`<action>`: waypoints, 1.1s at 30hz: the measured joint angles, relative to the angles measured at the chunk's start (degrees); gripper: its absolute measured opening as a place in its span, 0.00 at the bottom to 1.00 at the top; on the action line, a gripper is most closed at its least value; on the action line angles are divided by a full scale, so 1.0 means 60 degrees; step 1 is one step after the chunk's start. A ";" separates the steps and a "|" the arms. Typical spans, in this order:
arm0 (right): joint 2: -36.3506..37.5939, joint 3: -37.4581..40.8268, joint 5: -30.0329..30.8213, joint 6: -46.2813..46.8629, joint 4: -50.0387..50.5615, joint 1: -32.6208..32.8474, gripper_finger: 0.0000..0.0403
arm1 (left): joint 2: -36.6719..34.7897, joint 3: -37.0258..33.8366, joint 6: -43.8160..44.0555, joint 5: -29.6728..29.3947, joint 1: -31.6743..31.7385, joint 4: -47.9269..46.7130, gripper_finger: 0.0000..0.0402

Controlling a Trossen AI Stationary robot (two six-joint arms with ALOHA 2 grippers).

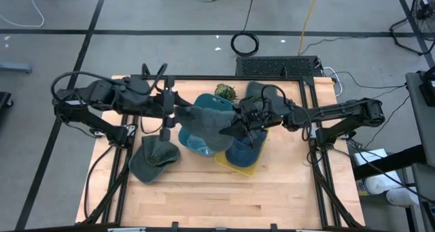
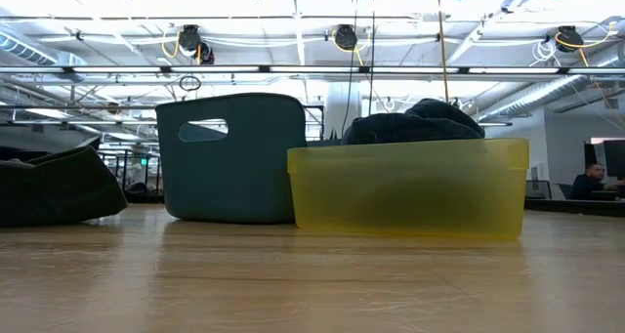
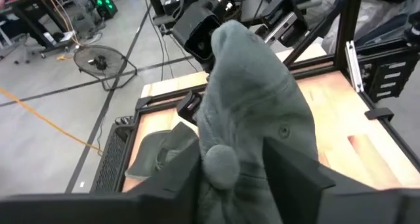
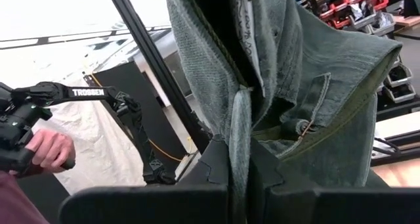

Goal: Pick & Place hat
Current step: Put the bottom black cap into the blue bin

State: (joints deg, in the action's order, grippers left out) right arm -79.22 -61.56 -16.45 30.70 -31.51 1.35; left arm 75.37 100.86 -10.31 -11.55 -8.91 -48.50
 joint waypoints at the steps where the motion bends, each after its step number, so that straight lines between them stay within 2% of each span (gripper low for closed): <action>1: 0.0000 -0.0003 0.0000 -0.0003 0.0001 -0.0021 0.00 | 0.0001 0.0000 0.0000 -0.0002 0.0000 -0.0014 0.36; 9: 0.0000 -0.0003 -0.0002 -0.0035 0.0007 -0.0049 0.00 | -0.0044 0.0000 0.0019 -0.0080 0.0000 -0.0028 0.06; 14: 0.0000 -0.0009 0.0010 -0.0087 0.0000 -0.0062 0.01 | -0.0246 0.0000 0.0243 -0.0010 0.0111 0.0138 0.06; 18: 0.0000 -0.0014 0.0015 -0.0111 -0.0007 -0.0107 0.06 | -0.0336 0.0000 0.0276 0.0475 0.0267 0.0122 0.05; 24: 0.0000 -0.0014 0.0282 -0.0160 0.0011 -0.0204 0.22 | -0.0338 0.0000 0.0214 0.0758 0.0357 0.0114 0.05; 33: 0.0002 -0.0014 0.0524 -0.0012 0.0293 -0.0398 0.62 | -0.0420 -0.0007 0.0243 0.1040 0.0539 0.0079 0.05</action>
State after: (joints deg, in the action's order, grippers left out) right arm -79.21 -61.65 -13.30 30.63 -29.75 -1.03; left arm 72.85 100.82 -8.85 -5.31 -5.67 -48.03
